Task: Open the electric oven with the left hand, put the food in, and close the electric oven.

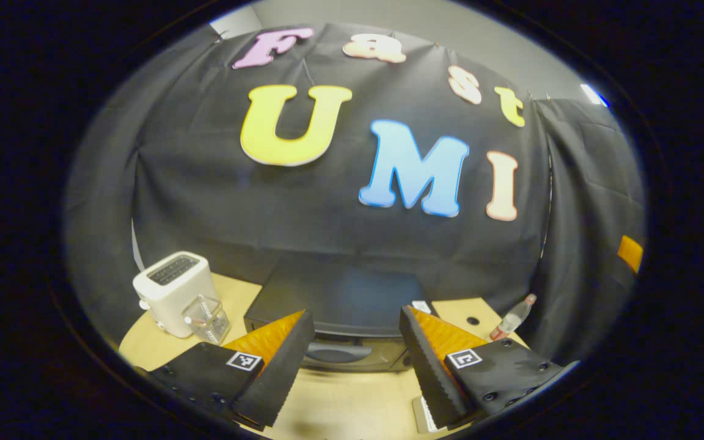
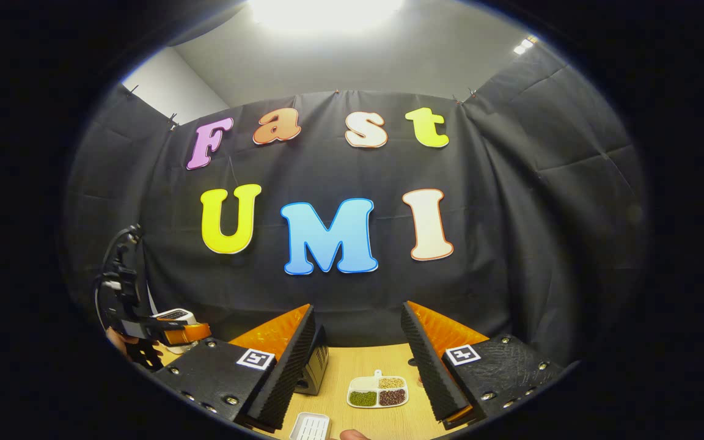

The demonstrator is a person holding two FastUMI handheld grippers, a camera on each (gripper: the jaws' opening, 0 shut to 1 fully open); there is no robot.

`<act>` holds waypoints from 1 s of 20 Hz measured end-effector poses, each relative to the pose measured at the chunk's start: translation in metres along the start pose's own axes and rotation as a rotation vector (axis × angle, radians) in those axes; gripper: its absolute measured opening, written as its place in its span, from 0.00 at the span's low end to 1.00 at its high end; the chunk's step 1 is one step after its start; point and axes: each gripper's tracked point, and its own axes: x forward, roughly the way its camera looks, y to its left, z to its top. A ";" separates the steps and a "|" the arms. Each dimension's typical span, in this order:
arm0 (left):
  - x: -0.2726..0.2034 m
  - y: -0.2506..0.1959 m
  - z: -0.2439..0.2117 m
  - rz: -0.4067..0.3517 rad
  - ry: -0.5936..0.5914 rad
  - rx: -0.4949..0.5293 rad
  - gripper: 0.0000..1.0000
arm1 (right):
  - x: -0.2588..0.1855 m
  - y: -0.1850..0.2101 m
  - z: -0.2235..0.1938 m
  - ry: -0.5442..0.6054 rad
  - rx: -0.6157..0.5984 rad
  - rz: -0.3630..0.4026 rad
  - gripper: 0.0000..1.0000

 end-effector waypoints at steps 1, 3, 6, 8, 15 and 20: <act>-0.011 -0.002 0.016 0.011 -0.038 0.012 0.92 | 0.004 0.001 0.003 -0.003 0.003 0.009 0.87; -0.033 -0.008 0.049 0.044 -0.113 0.023 0.96 | 0.009 0.002 0.007 -0.016 0.014 0.021 0.87; -0.059 -0.020 0.085 0.060 -0.194 0.019 0.96 | 0.013 0.001 0.006 -0.012 0.035 0.027 0.86; -0.068 -0.027 0.094 0.061 -0.225 0.054 0.92 | 0.014 -0.002 0.006 -0.015 0.049 0.032 0.87; -0.083 -0.060 0.101 0.036 -0.289 0.102 0.94 | 0.012 0.008 0.011 -0.015 0.057 0.082 0.86; -0.099 -0.053 0.108 -0.019 -0.302 0.076 0.94 | 0.002 0.028 0.022 -0.037 0.056 0.058 0.87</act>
